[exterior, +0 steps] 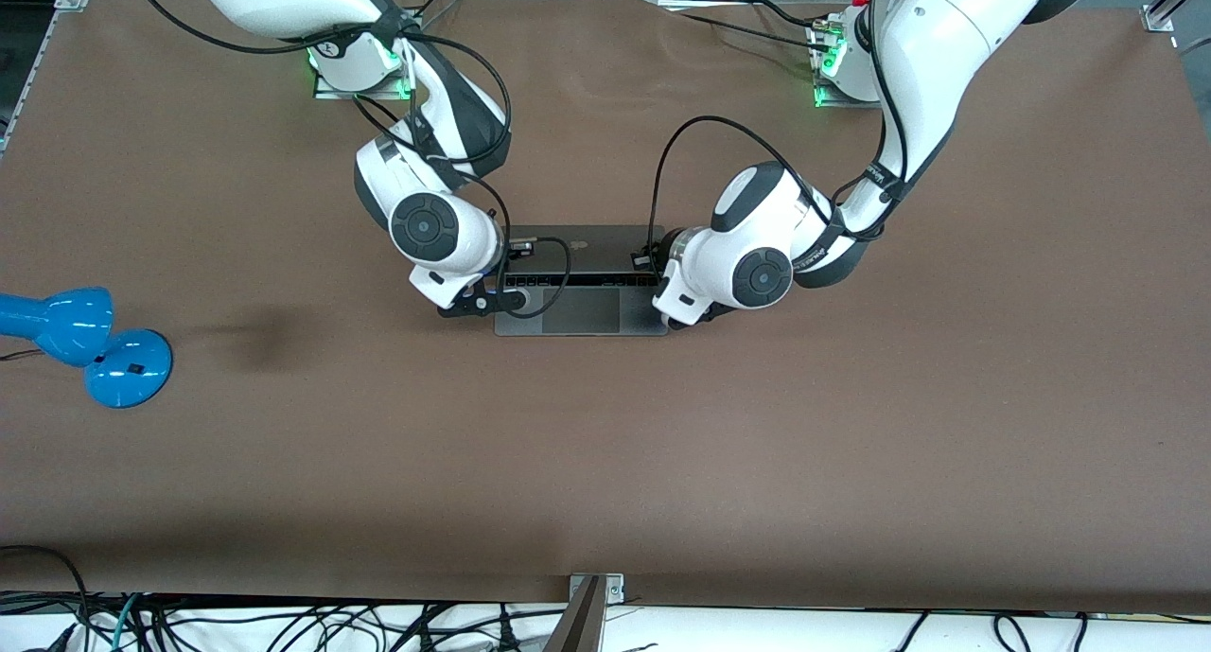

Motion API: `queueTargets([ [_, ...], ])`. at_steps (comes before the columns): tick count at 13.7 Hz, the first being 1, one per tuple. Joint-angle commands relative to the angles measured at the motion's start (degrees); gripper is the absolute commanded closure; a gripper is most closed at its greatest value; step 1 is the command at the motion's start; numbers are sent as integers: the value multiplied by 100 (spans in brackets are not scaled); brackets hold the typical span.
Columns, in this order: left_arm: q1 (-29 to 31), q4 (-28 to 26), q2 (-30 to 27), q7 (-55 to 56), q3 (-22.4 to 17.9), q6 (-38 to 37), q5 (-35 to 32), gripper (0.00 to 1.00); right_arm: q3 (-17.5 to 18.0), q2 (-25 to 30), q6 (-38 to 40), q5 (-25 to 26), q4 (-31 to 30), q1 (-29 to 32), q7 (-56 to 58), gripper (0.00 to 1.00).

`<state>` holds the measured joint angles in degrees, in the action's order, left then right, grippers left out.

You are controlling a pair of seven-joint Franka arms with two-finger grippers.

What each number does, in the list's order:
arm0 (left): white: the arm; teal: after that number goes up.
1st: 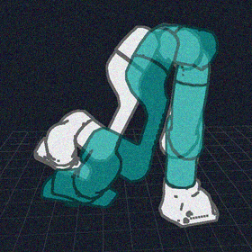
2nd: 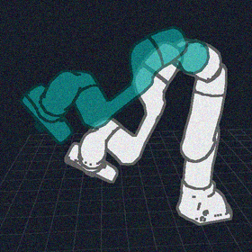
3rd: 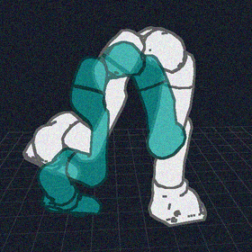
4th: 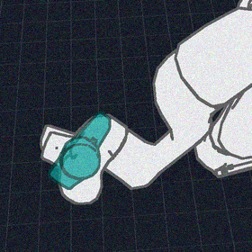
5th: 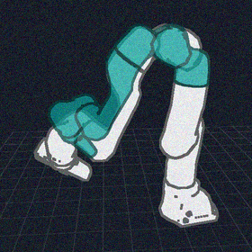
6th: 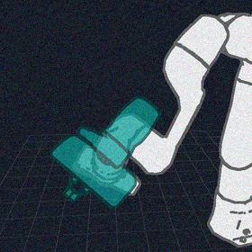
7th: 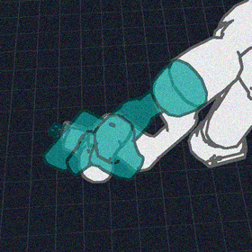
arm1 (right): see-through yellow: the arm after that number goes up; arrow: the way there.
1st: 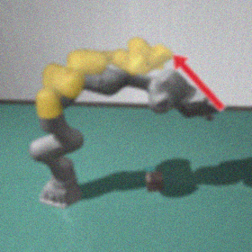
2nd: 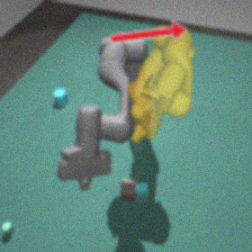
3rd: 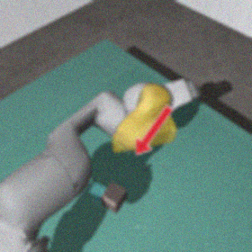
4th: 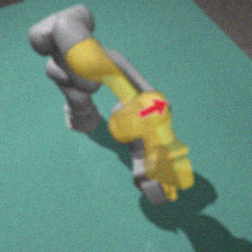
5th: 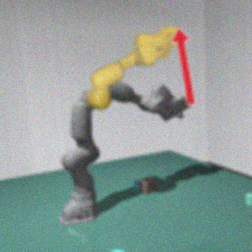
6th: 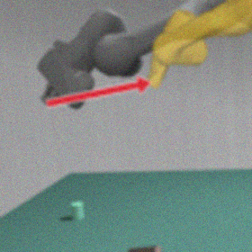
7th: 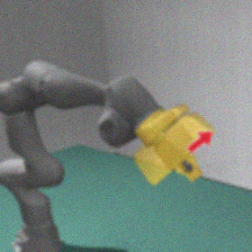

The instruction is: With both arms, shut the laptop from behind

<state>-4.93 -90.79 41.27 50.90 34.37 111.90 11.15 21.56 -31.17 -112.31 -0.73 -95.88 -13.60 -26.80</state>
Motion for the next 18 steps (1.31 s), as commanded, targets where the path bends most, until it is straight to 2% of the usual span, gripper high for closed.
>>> queueTargets([
  [1, -87, 316, 214, -36, -70, 33, -157, 100, 42, -328, -229, 134, 219, 24, 44, 100],
  [4, -96, 430, 399, -36, -123, 51, -245, 100, 41, -486, -326, 441, 228, 24, 44, 100],
  [7, -96, 641, 697, -10, -123, 95, -412, 100, -2, -618, -571, 486, 237, 24, 44, 100],
  [13, -114, 694, 1058, -28, -229, 517, -482, 100, -73, -899, -801, 662, 237, 24, 44, 100],
  [18, -149, 695, 1243, -28, -273, 727, -702, 100, -117, -1242, -1389, 706, 237, 24, 53, 100],
])
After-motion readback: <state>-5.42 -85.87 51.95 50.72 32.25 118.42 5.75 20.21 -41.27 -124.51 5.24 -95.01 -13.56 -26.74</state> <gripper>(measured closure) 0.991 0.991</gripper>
